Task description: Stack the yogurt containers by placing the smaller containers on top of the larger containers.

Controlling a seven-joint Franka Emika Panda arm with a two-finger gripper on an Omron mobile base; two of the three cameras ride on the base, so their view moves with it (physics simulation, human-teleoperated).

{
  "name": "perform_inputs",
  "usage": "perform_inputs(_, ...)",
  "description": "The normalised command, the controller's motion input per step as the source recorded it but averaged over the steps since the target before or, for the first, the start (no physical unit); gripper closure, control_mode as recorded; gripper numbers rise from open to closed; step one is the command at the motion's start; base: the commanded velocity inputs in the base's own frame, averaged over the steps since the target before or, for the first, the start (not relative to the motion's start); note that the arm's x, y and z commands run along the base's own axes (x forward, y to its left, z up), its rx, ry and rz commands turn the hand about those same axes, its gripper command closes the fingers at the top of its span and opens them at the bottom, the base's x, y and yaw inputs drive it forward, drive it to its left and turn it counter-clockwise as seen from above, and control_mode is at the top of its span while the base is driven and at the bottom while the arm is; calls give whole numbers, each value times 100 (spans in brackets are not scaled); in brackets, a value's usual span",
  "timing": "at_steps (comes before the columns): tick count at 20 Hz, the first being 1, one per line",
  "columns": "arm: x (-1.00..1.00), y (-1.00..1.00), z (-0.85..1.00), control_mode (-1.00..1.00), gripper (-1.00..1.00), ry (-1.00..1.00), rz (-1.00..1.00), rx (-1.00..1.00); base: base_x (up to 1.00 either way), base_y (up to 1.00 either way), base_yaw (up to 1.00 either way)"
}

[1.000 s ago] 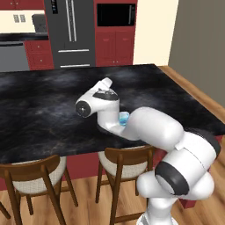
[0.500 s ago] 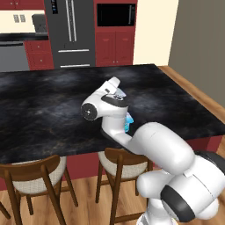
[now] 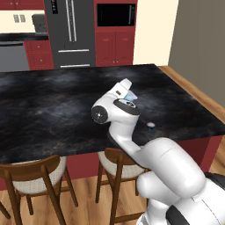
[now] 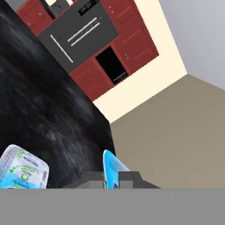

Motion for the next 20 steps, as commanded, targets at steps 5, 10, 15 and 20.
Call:
perform_inputs(5, -4, -24, -10, -100, 100, 0, -1, 0, 0, 0, 0)
perform_inputs(10, 0, -14, -22, -100, 100, 4, -1, 0, 0, 0, 0)
perform_inputs(15, 0, -10, -22, -100, 100, 4, -1, -1, 0, 0, 0)
perform_inputs(20, 0, 0, -12, -100, 100, 0, 0, -5, 0, 0, 0)
